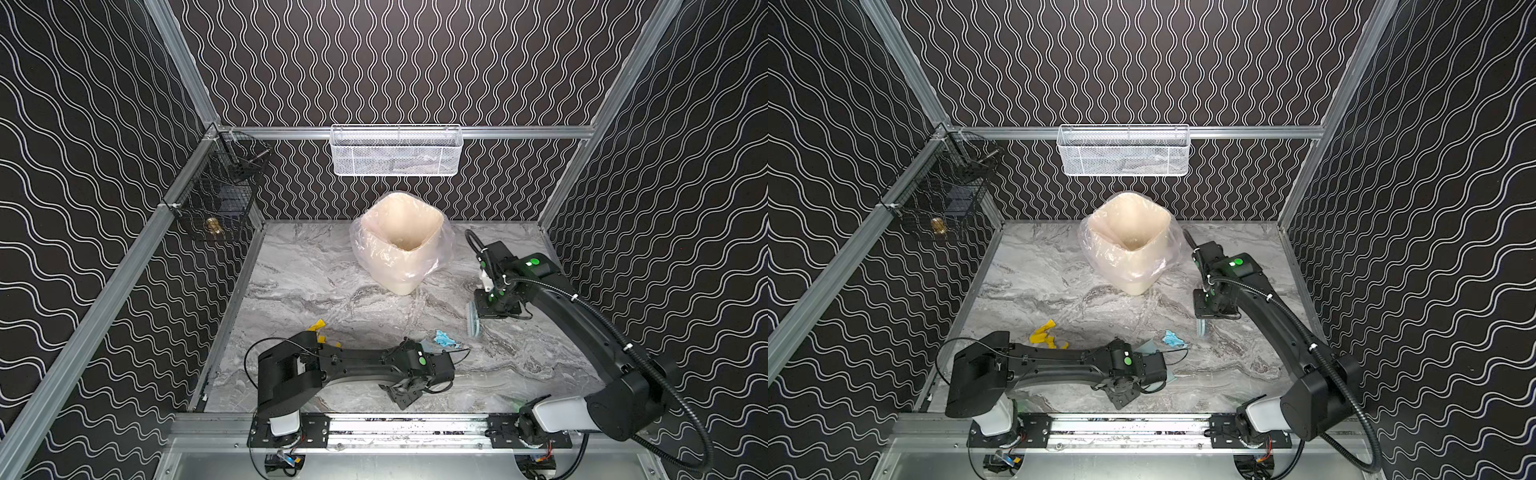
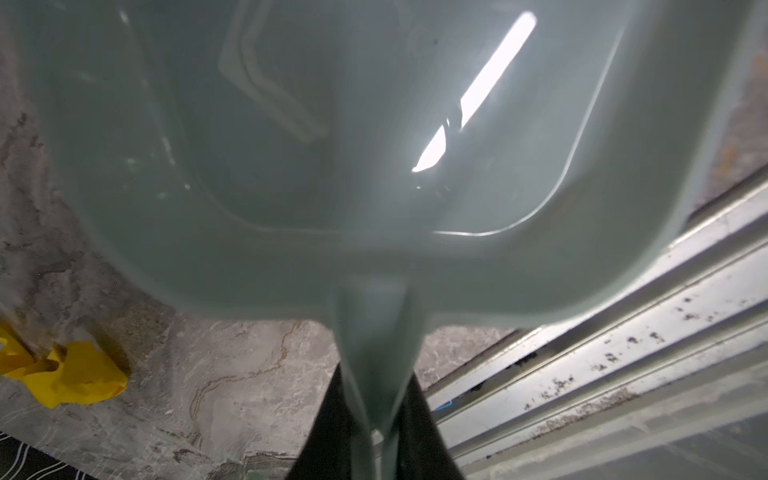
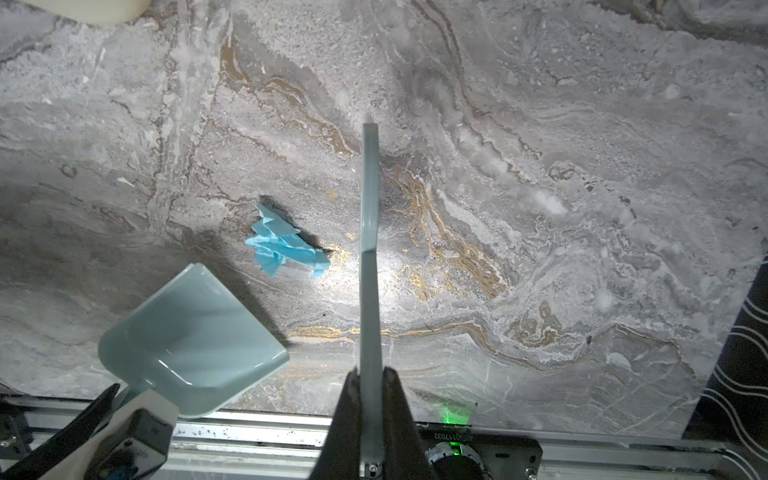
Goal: Sweep away the paper scraps from the table
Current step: 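Sweep the light blue scrap into the dustpan with the right-held brush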
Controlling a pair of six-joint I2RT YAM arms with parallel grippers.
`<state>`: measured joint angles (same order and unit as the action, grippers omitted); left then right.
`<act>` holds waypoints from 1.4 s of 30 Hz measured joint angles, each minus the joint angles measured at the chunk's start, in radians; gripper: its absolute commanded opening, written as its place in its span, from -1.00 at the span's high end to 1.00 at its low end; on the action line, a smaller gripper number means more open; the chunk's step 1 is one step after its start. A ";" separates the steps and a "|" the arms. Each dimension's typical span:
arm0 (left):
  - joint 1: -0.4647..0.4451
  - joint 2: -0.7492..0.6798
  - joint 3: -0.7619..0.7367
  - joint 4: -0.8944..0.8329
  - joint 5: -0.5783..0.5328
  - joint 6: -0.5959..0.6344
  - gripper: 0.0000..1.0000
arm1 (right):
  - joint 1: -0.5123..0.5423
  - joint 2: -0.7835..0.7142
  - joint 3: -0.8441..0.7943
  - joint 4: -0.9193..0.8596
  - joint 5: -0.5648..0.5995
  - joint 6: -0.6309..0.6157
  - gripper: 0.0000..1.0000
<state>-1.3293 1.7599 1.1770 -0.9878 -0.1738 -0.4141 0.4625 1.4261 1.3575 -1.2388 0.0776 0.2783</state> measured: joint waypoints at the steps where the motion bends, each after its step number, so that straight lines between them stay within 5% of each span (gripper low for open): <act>1: 0.005 0.002 -0.002 -0.001 0.006 0.000 1.00 | 0.016 0.012 0.011 -0.002 0.000 -0.003 1.00; 15: 0.082 0.022 -0.005 0.002 0.098 0.025 1.00 | 0.130 0.103 0.063 -0.034 0.008 -0.035 1.00; 29: 0.105 0.027 -0.022 0.023 0.106 0.049 1.00 | 0.304 0.060 0.019 -0.029 -0.203 0.027 1.00; 34: 0.107 0.027 -0.039 0.039 0.106 0.049 1.00 | 0.298 0.035 0.032 -0.038 -0.217 0.046 1.00; 42: 0.107 0.010 -0.057 0.059 0.102 0.047 1.00 | 0.115 0.003 0.047 -0.075 -0.148 0.013 1.00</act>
<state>-1.2221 1.7702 1.1198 -0.9291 -0.0715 -0.3672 0.5777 1.4288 1.4044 -1.3136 -0.0700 0.2916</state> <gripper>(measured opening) 0.163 0.091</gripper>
